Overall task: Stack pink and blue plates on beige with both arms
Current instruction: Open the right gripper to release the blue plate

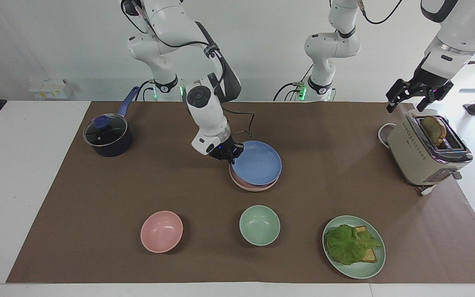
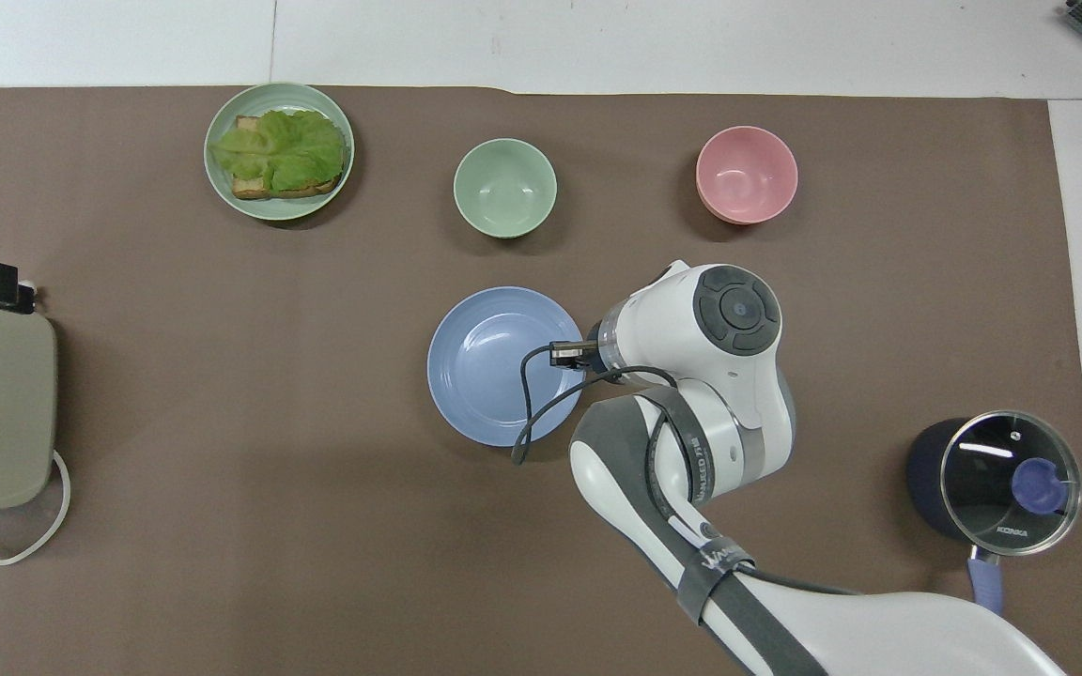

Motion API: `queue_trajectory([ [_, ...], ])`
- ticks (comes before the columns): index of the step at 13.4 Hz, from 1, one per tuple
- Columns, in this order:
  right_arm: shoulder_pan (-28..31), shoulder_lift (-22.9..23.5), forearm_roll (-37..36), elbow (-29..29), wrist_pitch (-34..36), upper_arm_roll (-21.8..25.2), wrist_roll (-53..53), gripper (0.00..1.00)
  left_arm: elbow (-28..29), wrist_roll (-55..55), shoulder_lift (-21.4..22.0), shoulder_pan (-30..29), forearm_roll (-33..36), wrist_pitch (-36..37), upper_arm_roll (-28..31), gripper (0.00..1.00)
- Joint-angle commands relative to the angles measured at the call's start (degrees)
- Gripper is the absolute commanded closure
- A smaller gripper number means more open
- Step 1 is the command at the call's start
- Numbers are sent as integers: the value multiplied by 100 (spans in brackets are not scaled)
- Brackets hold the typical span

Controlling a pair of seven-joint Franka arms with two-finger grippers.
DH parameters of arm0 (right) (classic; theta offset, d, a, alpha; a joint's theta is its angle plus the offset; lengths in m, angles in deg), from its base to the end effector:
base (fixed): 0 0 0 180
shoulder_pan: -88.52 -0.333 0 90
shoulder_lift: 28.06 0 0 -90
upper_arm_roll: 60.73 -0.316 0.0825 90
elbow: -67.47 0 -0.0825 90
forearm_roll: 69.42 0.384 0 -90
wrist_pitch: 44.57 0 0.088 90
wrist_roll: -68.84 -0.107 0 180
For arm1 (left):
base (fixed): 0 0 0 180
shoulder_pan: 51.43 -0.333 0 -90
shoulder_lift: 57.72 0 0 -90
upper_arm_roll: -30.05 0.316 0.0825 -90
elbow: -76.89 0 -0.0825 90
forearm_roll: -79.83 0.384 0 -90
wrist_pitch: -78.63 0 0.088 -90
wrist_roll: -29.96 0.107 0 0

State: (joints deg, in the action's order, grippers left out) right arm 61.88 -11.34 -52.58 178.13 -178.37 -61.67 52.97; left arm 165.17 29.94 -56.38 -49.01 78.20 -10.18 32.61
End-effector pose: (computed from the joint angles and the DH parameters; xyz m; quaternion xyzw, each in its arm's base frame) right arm 0.5520 0.2931 0.3484 -0.9920 -0.0055 -0.0093 0.1259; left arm 0.5456 -0.0014 0.6497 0.9998 0.0009 0.0163 0.0147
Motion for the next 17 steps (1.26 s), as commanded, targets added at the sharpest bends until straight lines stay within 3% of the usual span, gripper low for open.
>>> queue_trajectory([
  [1, 123, 33, 135, 35, -182, -30, 400, 100, 31, 38, 33, -21, 84, 58, -27, 0],
  [4, 115, 138, 144, 35, -182, -30, 541, 100, 31, 38, 33, -21, 84, 58, -27, 0],
  [5, 106, 139, 144, 26, -243, -39, 506, 96, 31, 38, 33, -21, 84, 58, -27, 0],
  [6, 106, 139, 144, 26, -243, -30, 497, 85, 23, 38, 33, -21, 84, 58, -27, 0],
  [7, 106, 148, 144, 26, -243, -39, 497, 71, 23, 38, 33, -21, 84, 58, -27, 0],
  [8, 106, 148, 135, 8, -243, -30, 479, 29, 31, 38, 33, -21, 84, 58, -27, 0],
  [9, 106, 156, 135, -27, -234, -39, 471, 0, 23, 38, 33, -21, 84, 58, -27, 0],
  [13, 254, -176, -5, -88, 54, 119, 479, 0, 31, 38, 33, -21, 84, 58, -27, 0],
  [17, 764, -739, -1225, -176, 906, 119, 479, 0, 31, 38, 33, -21, 84, 58, -27, 0],
])
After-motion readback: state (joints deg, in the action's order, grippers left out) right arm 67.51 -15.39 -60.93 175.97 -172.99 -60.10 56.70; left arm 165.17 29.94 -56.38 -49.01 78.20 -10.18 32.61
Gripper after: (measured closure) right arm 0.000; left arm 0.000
